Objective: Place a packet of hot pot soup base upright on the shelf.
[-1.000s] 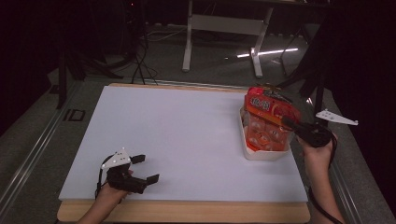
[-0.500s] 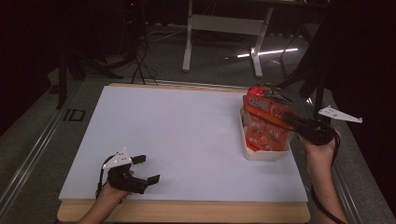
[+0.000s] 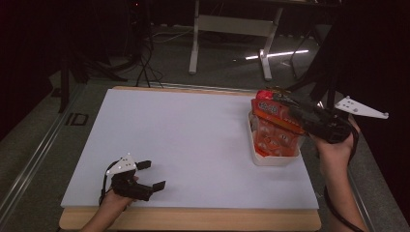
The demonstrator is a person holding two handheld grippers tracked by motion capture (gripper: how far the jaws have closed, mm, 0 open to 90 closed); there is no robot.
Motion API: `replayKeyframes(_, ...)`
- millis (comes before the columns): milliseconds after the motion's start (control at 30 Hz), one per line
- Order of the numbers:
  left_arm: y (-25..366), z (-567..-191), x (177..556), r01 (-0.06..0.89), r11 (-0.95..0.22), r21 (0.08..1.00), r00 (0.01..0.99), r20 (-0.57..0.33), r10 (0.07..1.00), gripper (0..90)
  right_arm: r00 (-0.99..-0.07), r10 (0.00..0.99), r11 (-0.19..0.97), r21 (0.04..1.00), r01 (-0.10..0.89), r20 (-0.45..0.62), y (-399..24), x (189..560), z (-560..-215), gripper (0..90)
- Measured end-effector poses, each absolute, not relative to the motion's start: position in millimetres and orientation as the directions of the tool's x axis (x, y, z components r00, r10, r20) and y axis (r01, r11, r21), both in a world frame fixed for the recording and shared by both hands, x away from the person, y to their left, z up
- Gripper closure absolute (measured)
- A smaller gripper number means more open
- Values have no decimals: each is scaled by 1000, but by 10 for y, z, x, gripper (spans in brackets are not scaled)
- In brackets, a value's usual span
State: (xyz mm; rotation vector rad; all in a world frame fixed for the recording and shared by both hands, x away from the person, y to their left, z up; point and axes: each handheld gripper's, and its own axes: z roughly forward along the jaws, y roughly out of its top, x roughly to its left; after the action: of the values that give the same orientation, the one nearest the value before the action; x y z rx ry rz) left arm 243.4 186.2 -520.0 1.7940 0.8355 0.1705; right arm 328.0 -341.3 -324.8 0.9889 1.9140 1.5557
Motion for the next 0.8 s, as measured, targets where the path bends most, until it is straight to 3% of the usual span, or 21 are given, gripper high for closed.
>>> replayKeyframes(300, 1868, -5201, 2432, 454, -156, 877, 742, -275, 612, 10, -703, 708, 138, 963, 231, 68, -3060, 3195, -3270, 331)
replayKeyframes(567, 1871, -5202, 2430, 452, -157, 878, 743, -274, 611, 10, -744, 662, 146, 958, 246, 90, -2843, 3148, -3474, 265)
replayKeyframes(600, 1870, -5199, 2427, 451, -156, 879, 743, -273, 611, 10, -749, 655, 144, 957, 251, 98, -2795, 3146, -3532, 202)
replayKeyframes(800, 1872, -5200, 2425, 451, -155, 879, 744, -274, 610, 10, -775, 620, 180, 940, 290, 120, -2665, 3155, -3757, 150)
